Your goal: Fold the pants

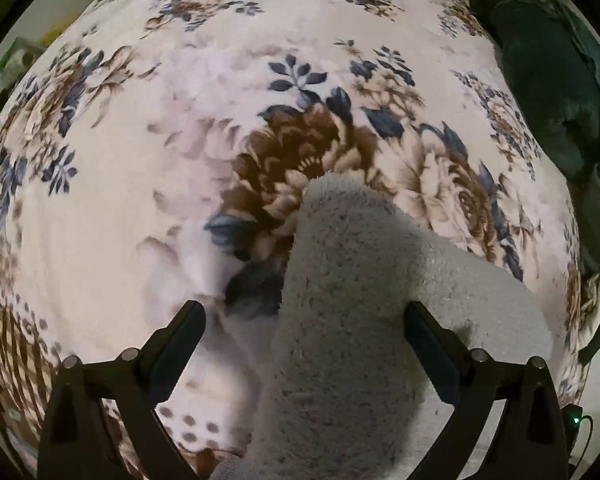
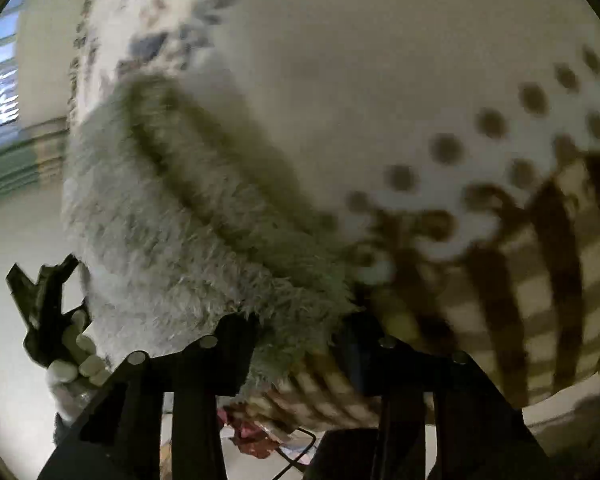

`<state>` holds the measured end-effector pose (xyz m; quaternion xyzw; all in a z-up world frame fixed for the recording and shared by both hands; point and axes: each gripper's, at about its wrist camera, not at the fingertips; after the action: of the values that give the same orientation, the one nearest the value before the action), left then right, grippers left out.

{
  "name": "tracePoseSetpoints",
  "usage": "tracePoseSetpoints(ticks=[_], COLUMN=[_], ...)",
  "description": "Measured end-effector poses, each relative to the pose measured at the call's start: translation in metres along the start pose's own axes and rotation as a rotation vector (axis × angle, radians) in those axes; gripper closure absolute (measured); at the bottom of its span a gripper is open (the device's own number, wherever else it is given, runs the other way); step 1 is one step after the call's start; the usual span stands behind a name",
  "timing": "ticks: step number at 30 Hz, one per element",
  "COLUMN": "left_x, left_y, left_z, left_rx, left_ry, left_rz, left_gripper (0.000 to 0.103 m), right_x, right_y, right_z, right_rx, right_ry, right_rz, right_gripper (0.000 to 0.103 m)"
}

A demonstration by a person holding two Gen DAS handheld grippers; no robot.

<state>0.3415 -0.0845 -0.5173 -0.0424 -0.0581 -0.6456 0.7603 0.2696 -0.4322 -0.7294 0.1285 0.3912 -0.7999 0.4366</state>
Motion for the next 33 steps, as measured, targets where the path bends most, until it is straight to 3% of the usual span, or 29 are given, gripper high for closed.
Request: tracePoseSetpoints(ticks=[3, 5, 6, 8, 12, 14, 15, 20, 23, 24, 26, 27, 28, 30, 33], left_x=[0.010, 0.014, 0.014, 0.013, 0.008, 0.005, 0.003, -0.011, -0.024, -0.027, -0.030, -0.029, -0.029, -0.028, -0.027], left_y=[-0.007, -0.008, -0.007, -0.001, 0.011, 0.014, 0.015, 0.020, 0.022, 0.022, 0.015, 0.009, -0.001, -0.019, -0.043], left_z=[0.029, 0.042, 0.044, 0.041, 0.030, 0.024, 0.020, -0.007, -0.018, -0.015, 0.001, 0.008, 0.017, 0.026, 0.014], left_rx=[0.071, 0.092, 0.091, 0.078, 0.054, 0.039, 0.031, -0.019, -0.059, -0.059, -0.032, -0.020, -0.009, -0.005, -0.053], left_ry=[-0.012, -0.039, -0.050, -0.074, -0.091, -0.099, -0.098, -0.087, -0.133, -0.158, -0.191, -0.208, -0.232, -0.261, -0.296], left_rz=[-0.059, -0.076, -0.076, -0.067, -0.035, -0.025, -0.020, 0.001, 0.061, 0.074, 0.076, 0.071, 0.061, 0.046, 0.025], left_gripper=[0.002, 0.001, 0.001, 0.002, 0.002, 0.002, 0.002, 0.001, 0.001, 0.001, 0.002, 0.002, 0.002, 0.002, 0.002], right_x=[-0.023, -0.041, -0.053, -0.062, -0.075, -0.077, -0.078, -0.102, -0.089, -0.087, -0.089, -0.091, -0.089, -0.080, -0.063], right_y=[0.001, -0.002, -0.003, 0.005, 0.059, 0.082, 0.089, 0.085, 0.094, 0.096, 0.091, 0.083, 0.075, 0.056, 0.036], right_z=[0.016, 0.038, 0.056, 0.073, 0.065, 0.047, 0.044, 0.059, 0.048, 0.047, 0.054, 0.063, 0.070, 0.078, 0.059], right_rx=[-0.021, 0.025, 0.077, 0.132, 0.105, 0.046, 0.053, 0.260, 0.189, 0.171, 0.160, 0.166, 0.173, 0.162, 0.080], right_ry=[-0.025, -0.056, -0.035, 0.022, 0.108, 0.132, 0.127, 0.035, 0.012, 0.013, 0.021, 0.017, 0.029, 0.056, 0.034], right_rz=[0.063, 0.117, 0.138, 0.136, 0.070, 0.041, 0.041, 0.121, 0.089, 0.089, 0.100, 0.122, 0.147, 0.200, 0.219], right_gripper=[0.051, 0.044, 0.037, 0.036, 0.036, 0.044, 0.073, 0.079, 0.079, 0.075, 0.055, 0.029, 0.010, 0.004, 0.004])
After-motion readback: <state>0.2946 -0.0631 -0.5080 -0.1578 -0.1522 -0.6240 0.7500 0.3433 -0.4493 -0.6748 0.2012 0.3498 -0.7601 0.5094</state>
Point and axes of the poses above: each gripper's, at about its wrist camera, not at the fingertips, and z roughly against the way its jaws point, x to its right, y to its top, and after that the axes turned 14 degrees about -x, right-handed
